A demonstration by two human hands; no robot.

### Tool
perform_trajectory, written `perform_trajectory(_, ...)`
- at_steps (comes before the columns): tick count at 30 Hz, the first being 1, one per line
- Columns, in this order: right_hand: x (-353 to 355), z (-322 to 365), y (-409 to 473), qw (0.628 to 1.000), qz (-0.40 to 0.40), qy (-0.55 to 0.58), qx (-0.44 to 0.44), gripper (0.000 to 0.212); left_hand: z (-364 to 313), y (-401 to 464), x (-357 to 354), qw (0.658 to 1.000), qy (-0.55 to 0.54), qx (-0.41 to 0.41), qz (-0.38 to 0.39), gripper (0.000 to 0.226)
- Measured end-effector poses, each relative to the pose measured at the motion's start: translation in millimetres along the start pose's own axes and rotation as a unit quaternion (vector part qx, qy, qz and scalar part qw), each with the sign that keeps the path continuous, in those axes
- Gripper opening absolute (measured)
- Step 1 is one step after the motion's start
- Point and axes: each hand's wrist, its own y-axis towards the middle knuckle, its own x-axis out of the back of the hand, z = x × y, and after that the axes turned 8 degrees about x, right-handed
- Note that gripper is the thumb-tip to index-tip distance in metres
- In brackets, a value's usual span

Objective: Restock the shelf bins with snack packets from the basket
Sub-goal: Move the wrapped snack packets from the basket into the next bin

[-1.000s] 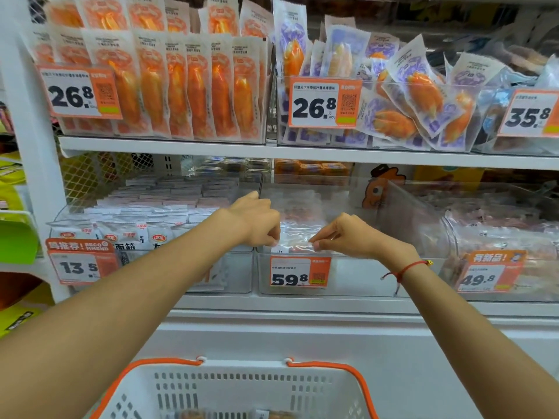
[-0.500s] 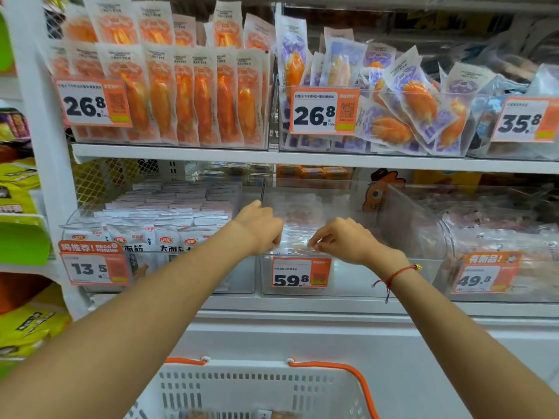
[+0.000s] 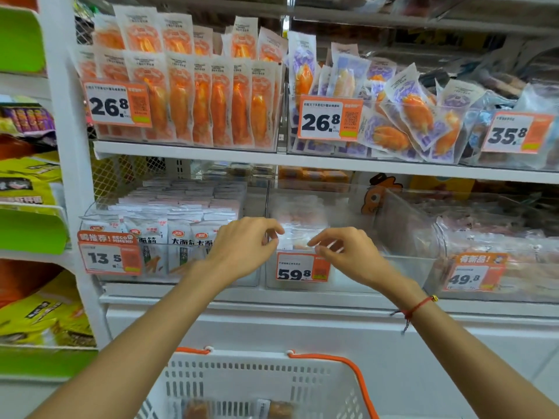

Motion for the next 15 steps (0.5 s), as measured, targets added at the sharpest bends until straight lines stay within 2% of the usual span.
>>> perform_trajectory(8,-97,-7,-55,0.979,0.183,0.075,-0.052,0.019,36,-83,-74,0.973,-0.172,0.139,0.07,0.012)
perform_trajectory(15,-194,-23,-116,0.931,0.306,0.119,-0.162,0.022,69,-155,-159,0.929,-0.231,0.236,0.169,0.017)
